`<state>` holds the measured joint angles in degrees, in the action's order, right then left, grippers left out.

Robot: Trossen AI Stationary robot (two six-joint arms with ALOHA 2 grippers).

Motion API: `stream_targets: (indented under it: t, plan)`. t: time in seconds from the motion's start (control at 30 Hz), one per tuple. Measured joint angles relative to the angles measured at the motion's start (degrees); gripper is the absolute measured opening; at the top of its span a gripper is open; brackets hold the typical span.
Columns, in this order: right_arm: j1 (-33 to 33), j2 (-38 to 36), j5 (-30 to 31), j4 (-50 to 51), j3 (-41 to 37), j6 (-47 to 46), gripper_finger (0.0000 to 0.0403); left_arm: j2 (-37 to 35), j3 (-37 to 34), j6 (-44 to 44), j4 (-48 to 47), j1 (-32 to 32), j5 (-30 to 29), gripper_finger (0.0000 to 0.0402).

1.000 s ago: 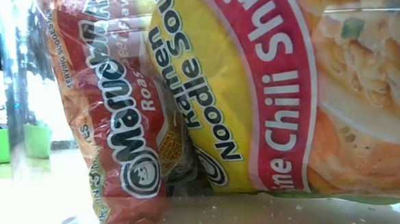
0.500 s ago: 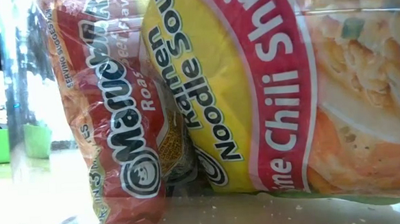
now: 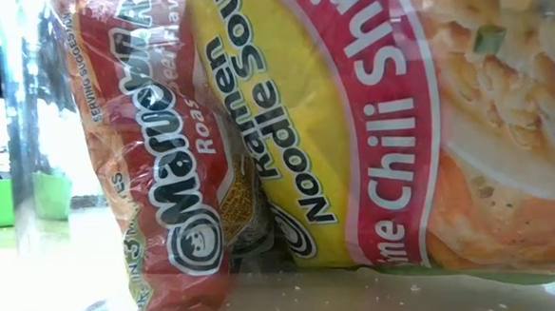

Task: Pick & Place Food Item
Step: Put the silver spoon into the white bin

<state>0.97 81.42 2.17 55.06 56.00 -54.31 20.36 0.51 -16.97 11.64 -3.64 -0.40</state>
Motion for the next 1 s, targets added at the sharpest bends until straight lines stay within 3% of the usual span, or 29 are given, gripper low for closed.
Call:
stream_targets:
  t: [0.2,0.43,0.67,1.0]
  plan:
    - [8.32,-0.23,-0.78,0.25,-5.42,-22.55,0.0055,0.0,0.0,0.0,0.01,0.02,0.0,0.0]
    - [24.48,-3.94,11.77,0.95,-9.02,-71.17,0.0055,0.0,0.0,0.0,0.0,0.02,0.0,0.0]
    - [24.97,-0.29,14.1,-1.54,-7.82,-74.59,0.0055,0.0,0.0,0.0,0.01,0.01,0.04,0.0]
    - [27.44,6.66,8.89,-3.02,-7.41,-75.39,0.0055,0.0,0.0,0.0,0.42,0.02,0.14,0.0]
